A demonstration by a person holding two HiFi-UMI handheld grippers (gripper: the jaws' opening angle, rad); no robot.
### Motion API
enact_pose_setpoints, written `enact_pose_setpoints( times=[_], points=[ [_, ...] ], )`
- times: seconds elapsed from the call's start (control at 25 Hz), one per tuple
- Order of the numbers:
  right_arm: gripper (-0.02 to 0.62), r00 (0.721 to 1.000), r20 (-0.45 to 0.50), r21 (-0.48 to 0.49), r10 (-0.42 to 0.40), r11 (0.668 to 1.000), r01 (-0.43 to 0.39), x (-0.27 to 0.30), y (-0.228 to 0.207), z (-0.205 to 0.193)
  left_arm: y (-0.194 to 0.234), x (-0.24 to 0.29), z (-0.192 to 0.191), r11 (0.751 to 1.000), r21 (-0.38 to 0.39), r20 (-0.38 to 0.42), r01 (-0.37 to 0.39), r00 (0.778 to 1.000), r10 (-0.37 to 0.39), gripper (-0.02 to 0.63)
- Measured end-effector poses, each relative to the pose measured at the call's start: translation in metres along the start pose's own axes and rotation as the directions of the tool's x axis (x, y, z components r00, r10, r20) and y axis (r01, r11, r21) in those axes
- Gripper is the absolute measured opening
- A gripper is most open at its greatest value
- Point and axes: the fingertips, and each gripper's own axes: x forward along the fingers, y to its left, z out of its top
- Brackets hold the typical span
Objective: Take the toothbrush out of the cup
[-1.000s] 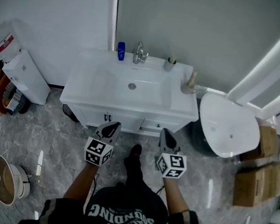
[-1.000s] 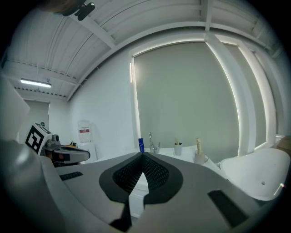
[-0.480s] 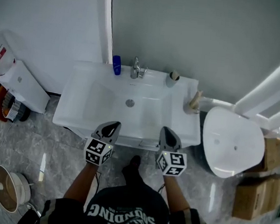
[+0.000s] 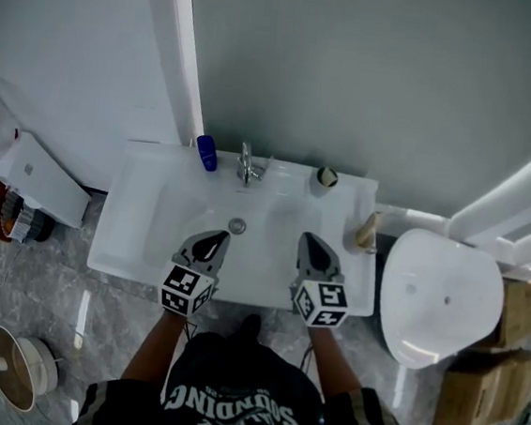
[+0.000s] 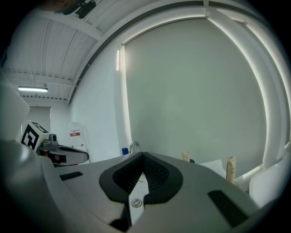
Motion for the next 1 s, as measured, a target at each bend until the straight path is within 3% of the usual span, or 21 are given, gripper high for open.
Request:
enact_pose_setpoints(
  times=[0.44, 0.8, 1.0],
  points=[
    [-0.005, 1.0, 0.006, -0.018, -0.029, 0.999, 0.029, 0.033, -0.021, 0.006, 0.012, 0.048, 0.012, 0.999, -0.001, 0.001, 0.047, 0.999, -0.047, -0.002],
    [-0.001, 0.996, -0.024, -0.024, -0.082, 0.996, 0.082, 0.035, -0.046, -0.008, 0.008, 0.064, 0.0, 0.997, -0.026, -0.013, 0.069, 0.997, -0.07, -0.002],
    [0.098, 0.991, -0.05, -0.016, -0.127, 0.992, 0.126, 0.039, -0.074, -0.019, 0.005, 0.067, -0.005, 0.997, -0.032, -0.022, 0.075, 0.997, -0.076, -0.002]
  ],
)
